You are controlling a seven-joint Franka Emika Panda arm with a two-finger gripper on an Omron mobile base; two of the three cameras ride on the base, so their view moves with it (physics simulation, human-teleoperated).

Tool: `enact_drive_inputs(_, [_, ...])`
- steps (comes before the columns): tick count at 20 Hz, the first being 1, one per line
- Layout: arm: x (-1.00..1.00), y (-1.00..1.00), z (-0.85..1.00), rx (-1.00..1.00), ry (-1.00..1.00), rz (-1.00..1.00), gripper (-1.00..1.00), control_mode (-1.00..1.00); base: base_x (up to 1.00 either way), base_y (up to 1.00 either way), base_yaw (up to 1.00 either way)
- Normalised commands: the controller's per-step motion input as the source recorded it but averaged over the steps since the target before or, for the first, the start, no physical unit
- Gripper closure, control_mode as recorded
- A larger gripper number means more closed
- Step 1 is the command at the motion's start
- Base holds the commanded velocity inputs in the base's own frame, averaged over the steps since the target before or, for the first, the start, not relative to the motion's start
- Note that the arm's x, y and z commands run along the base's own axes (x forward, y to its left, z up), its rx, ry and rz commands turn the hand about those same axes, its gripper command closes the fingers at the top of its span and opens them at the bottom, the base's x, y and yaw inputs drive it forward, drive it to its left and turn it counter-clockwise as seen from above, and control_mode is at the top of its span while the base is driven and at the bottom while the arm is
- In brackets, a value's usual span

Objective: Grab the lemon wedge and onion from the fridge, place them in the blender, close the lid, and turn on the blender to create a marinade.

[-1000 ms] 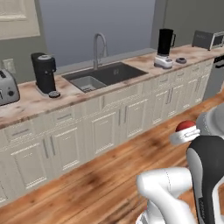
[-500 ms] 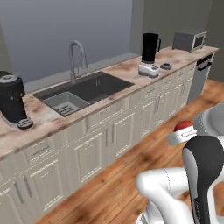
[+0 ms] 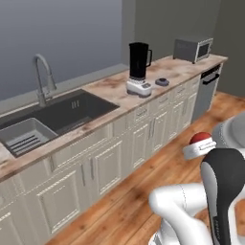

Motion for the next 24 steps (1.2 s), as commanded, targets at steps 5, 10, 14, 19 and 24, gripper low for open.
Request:
enact_drive_inputs(5, [0.0,0.0,0.0,0.0,0.0,0.0,1.0,1.0,1.0,-0.78,0.14])
enact_drive_inputs(10, [0.0,0.0,0.0,0.0,0.0,0.0,1.0,1.0,1.0,-0.87,0.25])
enact_drive_inputs(14, [0.0,0.0,0.0,0.0,0.0,0.0,1.0,1.0,1.0,-0.9,0.3])
enact_drive_inputs(19, [0.0,0.0,0.0,0.0,0.0,0.0,1.0,1.0,1.0,-0.85,0.31])
enact_drive_inputs(24, [0.0,0.0,0.0,0.0,0.0,0.0,1.0,1.0,1.0,-0.69,0.42])
